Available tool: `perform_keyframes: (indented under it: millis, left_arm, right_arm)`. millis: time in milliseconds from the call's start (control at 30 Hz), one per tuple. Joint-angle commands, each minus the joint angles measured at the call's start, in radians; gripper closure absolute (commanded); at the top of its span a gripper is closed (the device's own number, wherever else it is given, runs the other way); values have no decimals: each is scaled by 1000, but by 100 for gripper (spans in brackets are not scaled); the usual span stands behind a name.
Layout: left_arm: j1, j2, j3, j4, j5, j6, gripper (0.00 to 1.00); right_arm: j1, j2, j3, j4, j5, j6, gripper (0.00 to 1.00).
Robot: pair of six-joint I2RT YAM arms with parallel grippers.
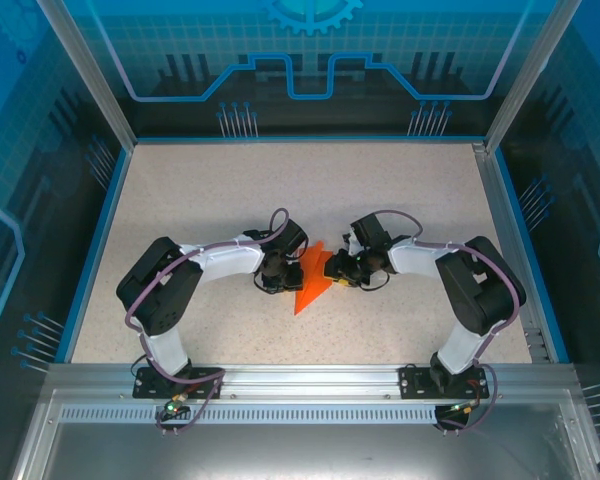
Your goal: Fold a paper plane with a square sheet of paper (pick it up from the middle)
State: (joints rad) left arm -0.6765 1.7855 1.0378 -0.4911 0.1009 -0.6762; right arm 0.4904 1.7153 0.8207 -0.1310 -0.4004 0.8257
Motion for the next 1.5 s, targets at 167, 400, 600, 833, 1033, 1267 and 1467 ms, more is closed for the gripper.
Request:
perform_keyframes:
  millis: [167,400,600,833,1033,1267,1467]
  left_arm:
    - [-17,30,10,1,15,18,79]
    - [-17,32,11,6,20,15,79]
    - [-17,33,11,5,19,14,80]
    - [-16,31,10,6,19,14,80]
    - [-16,33,11,4,19,16,80]
    - [-16,30,7,6,17,15,80]
    - [-16,26,8,5,15,14,80]
  right_arm:
    - [14,65,22,0,-37,-4,63]
    - [38,70,24,52,-78,28,65]
    - [39,63,5,107,-104,57,64]
    - [38,36,-5,120,-104,68,63]
    - [36,39,-11,129,-105,71,62]
    - [34,24,-15,156,-120,83,60]
    - [27,20,-32,195,-144,106,59]
